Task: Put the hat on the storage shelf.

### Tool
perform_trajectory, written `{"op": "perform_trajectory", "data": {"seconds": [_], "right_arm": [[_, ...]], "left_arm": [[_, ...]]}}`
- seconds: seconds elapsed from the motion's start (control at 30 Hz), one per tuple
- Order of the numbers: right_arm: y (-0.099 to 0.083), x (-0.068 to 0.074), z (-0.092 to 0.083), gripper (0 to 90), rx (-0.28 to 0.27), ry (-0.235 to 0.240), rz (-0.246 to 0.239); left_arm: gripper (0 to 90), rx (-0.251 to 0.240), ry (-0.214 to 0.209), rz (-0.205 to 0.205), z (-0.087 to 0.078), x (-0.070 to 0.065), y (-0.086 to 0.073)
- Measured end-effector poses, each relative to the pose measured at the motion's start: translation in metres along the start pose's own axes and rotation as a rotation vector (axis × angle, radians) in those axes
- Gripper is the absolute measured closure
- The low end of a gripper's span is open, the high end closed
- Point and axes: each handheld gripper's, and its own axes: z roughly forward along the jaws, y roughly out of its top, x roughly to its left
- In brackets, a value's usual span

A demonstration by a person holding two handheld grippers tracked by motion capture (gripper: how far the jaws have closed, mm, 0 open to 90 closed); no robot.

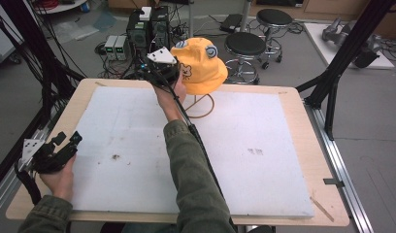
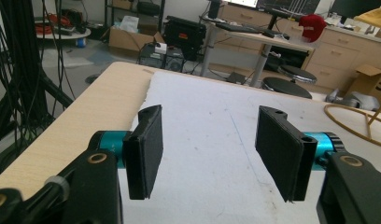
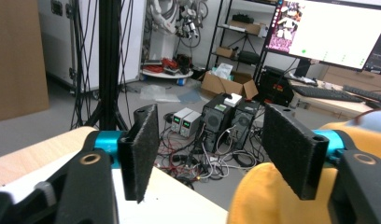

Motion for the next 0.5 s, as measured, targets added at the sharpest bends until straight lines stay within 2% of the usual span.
{"op": "perform_trajectory", "data": {"seconds": [0.3,0.5], "right_arm": [[0.022,-0.02,-0.032,32.2,-0.076,0.036,0.057],[0.027,-0.028,-0.043,30.8,-0.091,0.044,0.085]], "left_arm": [[41.8,0.003,-0.005,0.008,-0.001,-0.003,-0.001],[41.8,0.005,-0.008,0.012,-0.001,-0.003,-0.001]]}}
